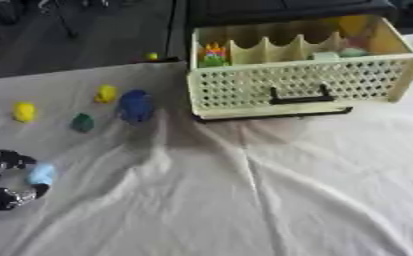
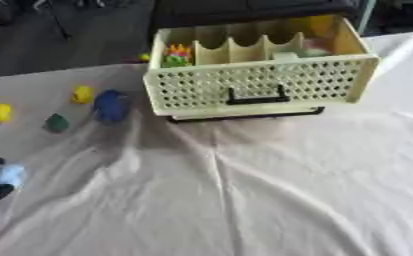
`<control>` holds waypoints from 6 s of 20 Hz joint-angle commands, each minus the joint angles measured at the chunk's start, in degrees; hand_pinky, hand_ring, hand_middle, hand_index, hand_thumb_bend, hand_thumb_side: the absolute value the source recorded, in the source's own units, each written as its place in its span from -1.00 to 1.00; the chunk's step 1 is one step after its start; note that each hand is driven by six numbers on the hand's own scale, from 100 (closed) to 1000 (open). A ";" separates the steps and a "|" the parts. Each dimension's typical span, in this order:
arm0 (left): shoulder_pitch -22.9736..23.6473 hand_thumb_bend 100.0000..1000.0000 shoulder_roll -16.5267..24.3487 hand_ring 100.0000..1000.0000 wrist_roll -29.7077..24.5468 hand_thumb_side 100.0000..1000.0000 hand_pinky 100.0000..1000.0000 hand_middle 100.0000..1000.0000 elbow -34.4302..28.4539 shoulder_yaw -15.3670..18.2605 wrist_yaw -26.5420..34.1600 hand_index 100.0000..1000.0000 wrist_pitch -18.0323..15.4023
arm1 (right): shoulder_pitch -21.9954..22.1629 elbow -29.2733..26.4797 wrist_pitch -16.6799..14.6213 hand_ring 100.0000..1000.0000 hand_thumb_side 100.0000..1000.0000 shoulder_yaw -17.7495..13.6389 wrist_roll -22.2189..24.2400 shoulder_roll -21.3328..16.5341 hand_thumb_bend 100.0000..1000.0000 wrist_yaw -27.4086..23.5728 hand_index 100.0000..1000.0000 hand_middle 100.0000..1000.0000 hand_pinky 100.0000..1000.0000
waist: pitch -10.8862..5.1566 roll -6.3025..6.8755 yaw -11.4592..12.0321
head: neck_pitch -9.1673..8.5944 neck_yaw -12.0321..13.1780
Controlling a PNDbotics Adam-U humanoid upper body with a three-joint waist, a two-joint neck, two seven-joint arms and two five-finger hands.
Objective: Pick up objects from table and place into drawer.
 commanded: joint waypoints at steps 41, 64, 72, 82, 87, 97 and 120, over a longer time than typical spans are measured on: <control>-2.17 -0.85 -1.62 0.19 7.69 0.64 0.09 0.07 5.75 -0.90 -5.01 0.50 -0.80 | -0.12 -0.76 -0.04 0.45 0.86 1.54 -2.96 2.40 -1.00 6.08 0.58 0.40 0.50 | 0.18 0.47 -1.29 | -2.01 0.21; -1.32 -1.00 1.25 0.10 8.62 0.37 0.00 0.00 -5.58 3.28 0.82 0.50 0.43 | 0.61 -0.76 -0.04 0.46 0.87 1.26 -4.15 1.50 -1.00 5.06 0.58 0.40 0.51 | -1.11 0.51 0.11 | -2.09 -1.10; -3.01 -1.00 2.37 0.08 8.20 0.30 -0.03 -0.02 -10.10 4.32 3.24 0.49 0.70 | 0.96 -0.76 -0.04 0.46 0.86 1.23 -4.45 0.99 -1.00 4.50 0.58 0.40 0.50 | -1.82 0.83 -0.10 | -1.90 -1.34; -10.62 -1.00 1.78 0.04 5.90 0.25 -0.08 -0.04 -14.70 3.51 7.33 0.49 -0.18 | 1.99 -0.76 -0.04 0.46 0.86 1.71 -4.45 -0.20 -1.00 3.11 0.58 0.40 0.50 | -3.66 1.34 -0.80 | -1.31 -2.21; -17.69 -1.00 -1.00 0.02 3.30 0.26 -0.10 -0.06 -14.94 1.80 9.57 0.49 -0.90 | 2.29 -0.76 -0.04 0.46 0.87 2.12 -3.83 -0.87 -1.00 1.95 0.58 0.39 0.50 | -4.49 1.74 -1.71 | -0.89 -1.92; -28.77 -1.00 -7.94 0.00 0.95 0.31 -0.11 -0.07 -8.38 -0.72 9.13 0.50 -2.96 | 1.87 -0.76 -0.04 0.46 0.88 2.90 -2.03 -1.44 -1.00 0.39 0.57 0.39 0.50 | -4.70 3.65 -4.58 | -0.47 -0.36; -38.18 -1.00 -19.61 -0.02 5.15 0.57 -0.16 -0.10 8.45 0.89 5.83 0.58 -7.94 | -1.66 -0.76 2.58 0.46 0.93 4.20 1.70 -0.95 -1.00 -2.33 0.58 0.38 0.53 | -2.97 6.95 -11.48 | -2.54 3.64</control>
